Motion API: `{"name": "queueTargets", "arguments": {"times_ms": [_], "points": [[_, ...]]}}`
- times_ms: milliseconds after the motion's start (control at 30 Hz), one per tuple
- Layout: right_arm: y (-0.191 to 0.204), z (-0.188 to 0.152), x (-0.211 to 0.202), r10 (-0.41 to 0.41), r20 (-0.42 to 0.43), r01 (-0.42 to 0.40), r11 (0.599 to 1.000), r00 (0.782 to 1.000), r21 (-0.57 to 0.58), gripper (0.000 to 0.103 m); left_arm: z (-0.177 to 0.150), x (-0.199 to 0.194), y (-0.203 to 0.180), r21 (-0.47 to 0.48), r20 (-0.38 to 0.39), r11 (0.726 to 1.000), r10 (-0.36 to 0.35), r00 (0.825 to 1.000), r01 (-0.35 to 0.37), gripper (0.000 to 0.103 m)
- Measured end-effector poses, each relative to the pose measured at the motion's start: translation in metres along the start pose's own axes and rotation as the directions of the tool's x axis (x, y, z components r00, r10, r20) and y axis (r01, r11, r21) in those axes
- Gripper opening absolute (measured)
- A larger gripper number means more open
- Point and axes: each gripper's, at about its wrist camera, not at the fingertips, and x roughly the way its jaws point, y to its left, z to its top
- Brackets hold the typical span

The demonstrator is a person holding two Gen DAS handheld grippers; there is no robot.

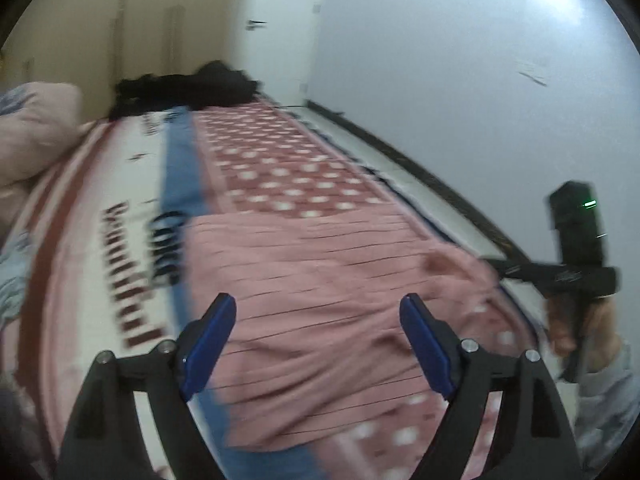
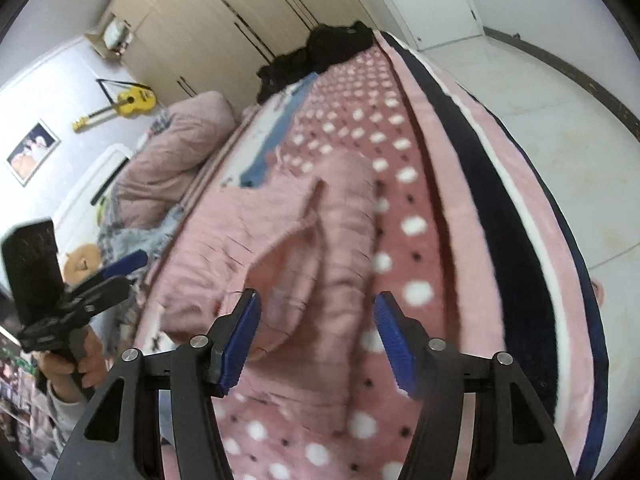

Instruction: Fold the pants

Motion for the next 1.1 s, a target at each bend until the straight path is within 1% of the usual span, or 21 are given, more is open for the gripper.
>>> {"name": "queueTargets", "arguments": {"times_ms": [100, 200, 233, 267, 333, 400, 433, 467, 500, 533, 567, 600, 633, 700, 800, 900, 933, 1000, 1033, 1067, 1100], "points": [[0.017, 0.008, 0.007, 0.024, -0.001, -0.024, 0.999, 1.0, -0.022, 0.063, -0.02, 0.01, 0.02, -0.024, -0.031, 0.999, 0.048, 0.998, -0.049, 0.081], [0.033, 0.015, 0.022, 0.015, -0.009, -0.016, 0.999, 1.0, -0.043, 0.063, -0.039, 0.023, 0.031, -0.025, -0.062, 0.999, 0.041, 0.997, -0.042, 0.08], [0.037, 0.018, 0.028, 0.001, -0.015, -0.001, 0.999, 1.0, -0.051, 0.063, -0.043, 0.027, 0.034, -0.025, -0.067, 0.999, 0.032, 0.997, -0.034, 0.075], [0.039, 0.019, 0.032, -0.011, -0.016, 0.01, 0.998, 1.0, -0.056, 0.063, -0.049, 0.032, 0.033, -0.023, -0.079, 1.0, 0.018, 0.997, -0.02, 0.064], [0.041, 0.024, 0.044, -0.037, -0.038, 0.035, 0.997, 0.999, -0.066, 0.063, -0.058, 0.037, 0.028, -0.008, -0.112, 1.0, -0.005, 0.994, 0.004, 0.048], [0.04, 0.026, 0.058, -0.074, -0.069, 0.069, 0.995, 0.995, -0.077, 0.063, -0.067, 0.034, 0.024, 0.024, -0.121, 0.999, 0.027, 0.992, -0.024, 0.038], [0.04, 0.027, 0.066, -0.097, -0.084, 0.09, 0.992, 0.992, -0.087, 0.063, -0.071, 0.034, 0.023, 0.046, -0.125, 0.998, 0.037, 0.992, -0.032, 0.031], [0.039, 0.027, 0.074, -0.114, -0.098, 0.104, 0.99, 0.989, -0.098, 0.061, -0.074, 0.032, 0.022, 0.052, -0.127, 0.998, 0.038, 0.991, -0.031, 0.026], [0.039, 0.027, 0.078, -0.118, -0.102, 0.108, 0.989, 0.988, -0.103, 0.057, -0.078, 0.028, 0.022, 0.052, -0.13, 0.998, 0.036, 0.991, -0.03, 0.023], [0.04, 0.028, 0.083, -0.13, -0.102, 0.118, 0.986, 0.986, -0.115, 0.043, -0.081, 0.025, 0.021, 0.053, -0.133, 0.998, 0.033, 0.991, -0.026, 0.018], [0.042, 0.029, 0.087, -0.153, -0.098, 0.138, 0.981, 0.983, -0.139, 0.022, -0.082, 0.023, 0.022, 0.054, -0.138, 0.998, 0.029, 0.99, -0.021, 0.013], [0.042, 0.03, 0.088, -0.166, -0.092, 0.15, 0.977, 0.982, -0.154, 0.009, -0.084, 0.021, 0.021, 0.057, -0.143, 0.998, 0.026, 0.989, -0.018, 0.011], [0.044, 0.032, 0.089, -0.18, -0.079, 0.165, 0.972, 0.98, -0.169, 0.003, -0.085, 0.019, 0.021, 0.063, -0.147, 0.998, 0.029, 0.989, -0.02, 0.01], [0.044, 0.038, 0.087, -0.203, -0.038, 0.194, 0.966, 0.978, -0.173, 0.003, -0.088, 0.016, 0.022, 0.062, -0.152, 0.998, 0.026, 0.988, -0.016, 0.01], [0.041, 0.05, 0.081, -0.255, 0.02, 0.254, 0.951, 0.967, -0.173, 0.003, -0.084, 0.012, 0.026, 0.051, -0.141, 0.999, 0.012, 0.99, -0.005, 0.01], [0.038, 0.058, 0.075, -0.292, 0.029, 0.292, 0.937, 0.956, -0.193, 0.005, -0.075, 0.006, 0.031, 0.035, -0.11, 0.999, 0.012, 0.994, -0.008, 0.013], [0.04, 0.059, 0.072, -0.3, 0.035, 0.301, 0.932, 0.953, -0.203, 0.011, -0.071, 0.003, 0.032, 0.037, -0.097, 0.999, 0.015, 0.995, -0.011, 0.015], [0.045, 0.059, 0.059, -0.31, 0.047, 0.313, 0.924, 0.949, -0.22, 0.016, -0.063, -0.002, 0.032, 0.04, -0.066, 0.999, 0.016, 0.998, -0.013, 0.026], [0.048, 0.058, 0.053, -0.31, 0.05, 0.314, 0.924, 0.949, -0.22, 0.027, -0.059, -0.005, 0.033, 0.032, -0.048, 0.999, 0.011, 0.999, -0.01, 0.038], [0.052, 0.056, 0.042, -0.294, 0.064, 0.301, 0.928, 0.954, -0.222, 0.036, -0.055, -0.008, 0.033, 0.021, -0.028, 1.0, 0.002, 1.0, -0.001, 0.042], [0.056, 0.053, 0.035, -0.268, 0.068, 0.277, 0.932, 0.961, -0.233, 0.038, -0.051, -0.009, 0.033, 0.006, -0.012, 1.0, -0.013, 1.0, 0.013, 0.043]]}}
